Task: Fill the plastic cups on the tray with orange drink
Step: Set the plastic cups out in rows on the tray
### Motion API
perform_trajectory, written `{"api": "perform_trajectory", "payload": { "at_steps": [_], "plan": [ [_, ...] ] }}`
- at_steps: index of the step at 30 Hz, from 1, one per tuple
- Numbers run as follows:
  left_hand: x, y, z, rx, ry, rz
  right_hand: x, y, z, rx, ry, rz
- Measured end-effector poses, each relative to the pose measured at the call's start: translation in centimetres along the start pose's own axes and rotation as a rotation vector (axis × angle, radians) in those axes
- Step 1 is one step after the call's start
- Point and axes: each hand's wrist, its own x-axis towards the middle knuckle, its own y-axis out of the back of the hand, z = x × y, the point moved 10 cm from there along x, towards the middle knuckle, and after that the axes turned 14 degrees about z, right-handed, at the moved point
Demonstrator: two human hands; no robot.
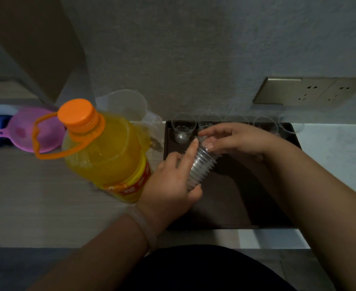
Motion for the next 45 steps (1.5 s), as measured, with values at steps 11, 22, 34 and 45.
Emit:
{"api": "perform_trajectory", "payload": {
  "at_steps": [11,22,34,45],
  "plan": [
    [-2.4,1.7,-0.4,0.064,-0.072,0.002,-2.3,4.7,-6.2,-0.084,0.352,0.49],
    [-4.4,2.5,-2.0,0.142,-0.1,-0.096,-0.1,-2.9,-4.6,-0.782,0.578,0.376],
    [-4.8,1.8,-1.4,0.163,-0.186,-0.133,1.4,-5.7,-3.6,-0.912,0.597,0.289],
    [-4.7,1.3,-1.1,0.18,-0.204,-0.161,1.2,-5.3,-3.5,-0.869,0.591,0.3]
  ]
}}
